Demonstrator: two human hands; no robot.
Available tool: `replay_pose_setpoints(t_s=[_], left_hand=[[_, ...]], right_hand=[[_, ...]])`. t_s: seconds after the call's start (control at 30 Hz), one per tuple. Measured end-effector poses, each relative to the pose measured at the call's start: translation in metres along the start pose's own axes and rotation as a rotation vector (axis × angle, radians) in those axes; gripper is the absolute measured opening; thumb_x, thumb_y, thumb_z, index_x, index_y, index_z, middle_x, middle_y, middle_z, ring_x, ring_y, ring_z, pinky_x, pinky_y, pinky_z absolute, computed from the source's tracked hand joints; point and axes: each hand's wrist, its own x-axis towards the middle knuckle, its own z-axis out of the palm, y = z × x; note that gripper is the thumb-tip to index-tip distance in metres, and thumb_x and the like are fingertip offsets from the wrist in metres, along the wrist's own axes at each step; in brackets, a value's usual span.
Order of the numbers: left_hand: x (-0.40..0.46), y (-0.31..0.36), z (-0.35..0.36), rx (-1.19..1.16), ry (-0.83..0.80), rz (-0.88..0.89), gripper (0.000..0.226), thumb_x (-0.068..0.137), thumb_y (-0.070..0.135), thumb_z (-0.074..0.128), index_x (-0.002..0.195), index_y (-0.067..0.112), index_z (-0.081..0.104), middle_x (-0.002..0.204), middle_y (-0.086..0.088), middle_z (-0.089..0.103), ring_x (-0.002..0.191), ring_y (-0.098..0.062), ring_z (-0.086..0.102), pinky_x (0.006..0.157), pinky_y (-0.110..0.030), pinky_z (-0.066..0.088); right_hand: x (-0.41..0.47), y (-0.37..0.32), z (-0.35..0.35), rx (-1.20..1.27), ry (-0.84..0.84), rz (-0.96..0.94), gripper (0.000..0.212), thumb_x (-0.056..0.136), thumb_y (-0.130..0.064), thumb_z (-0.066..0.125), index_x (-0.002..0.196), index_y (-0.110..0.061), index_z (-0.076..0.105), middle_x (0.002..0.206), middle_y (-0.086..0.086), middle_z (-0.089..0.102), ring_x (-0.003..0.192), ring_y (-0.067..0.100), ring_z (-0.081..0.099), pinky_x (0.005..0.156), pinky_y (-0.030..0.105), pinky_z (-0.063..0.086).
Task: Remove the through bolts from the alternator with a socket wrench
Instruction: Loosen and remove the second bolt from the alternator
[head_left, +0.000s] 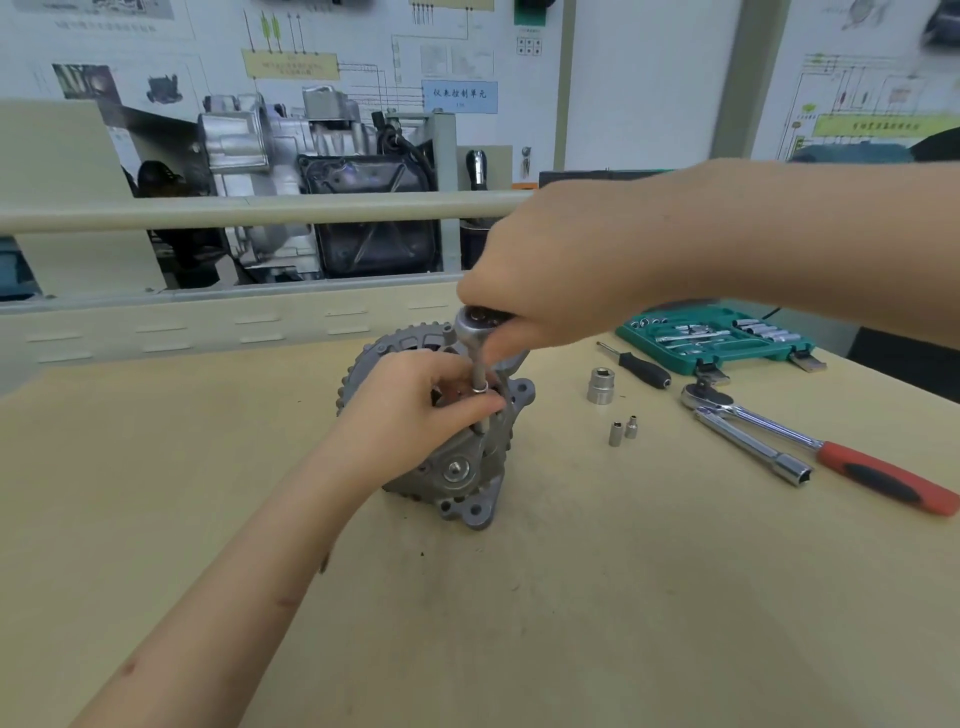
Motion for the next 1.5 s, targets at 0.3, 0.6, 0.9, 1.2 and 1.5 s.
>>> replay_pose_setpoints(t_s=[0.3, 0.6, 0.9, 1.2, 1.5], left_hand=[[-0.004, -0.002, 0.005, 0.025, 0.139, -0.006, 0.018, 0.073, 0.028, 0.071, 0.066, 0.017, 0.058, 0.055, 0.020, 0.054, 0.063, 0.008, 0.054, 0.060, -0.004, 0.039], [-0.002, 0.004, -0.001, -0.032, -0.005, -0.054, 0.006, 0.079, 0.022, 0.067, 0.073, 0.024, 0.067, 0.083, 0.003, 0.071, 0.067, 0.013, 0.056, 0.060, -0.002, 0.040], [0.000, 0.003, 0.002, 0.115, 0.097, -0.074, 0.024, 0.076, 0.035, 0.067, 0.074, 0.011, 0.067, 0.080, -0.001, 0.071, 0.075, -0.010, 0.062, 0.067, -0.021, 0.045], [-0.005, -0.004, -0.003, 0.071, 0.080, -0.079, 0.013, 0.077, 0.031, 0.067, 0.078, 0.018, 0.067, 0.076, 0.010, 0.070, 0.075, 0.001, 0.062, 0.066, -0.009, 0.043], [-0.004, 0.000, 0.000, -0.003, 0.023, -0.082, 0.009, 0.082, 0.026, 0.064, 0.087, 0.020, 0.069, 0.090, 0.005, 0.070, 0.080, -0.002, 0.060, 0.073, -0.013, 0.042]], right_hand=[[0.004, -0.003, -0.009, -0.022, 0.028, -0.019, 0.046, 0.065, -0.059, 0.028, 0.079, -0.025, 0.055, 0.060, -0.009, 0.050, 0.045, 0.005, 0.036, 0.039, 0.022, 0.022], [0.003, -0.005, -0.009, 0.074, -0.005, -0.059, 0.059, 0.065, -0.058, 0.031, 0.103, -0.024, 0.062, 0.085, 0.003, 0.064, 0.067, 0.020, 0.057, 0.048, 0.017, 0.028], [0.010, -0.011, -0.013, -0.055, 0.007, -0.015, 0.050, 0.063, -0.058, 0.030, 0.087, -0.026, 0.061, 0.053, -0.011, 0.039, 0.042, 0.003, 0.027, 0.039, 0.021, 0.016], [0.015, -0.004, -0.011, -0.053, -0.012, -0.063, 0.033, 0.082, -0.053, 0.039, 0.082, -0.024, 0.056, 0.068, -0.003, 0.058, 0.048, 0.010, 0.042, 0.040, 0.024, 0.022], [0.004, -0.012, -0.017, -0.021, -0.015, 0.012, 0.033, 0.082, -0.049, 0.046, 0.098, -0.026, 0.061, 0.076, -0.003, 0.061, 0.047, 0.006, 0.030, 0.042, 0.019, 0.020]])
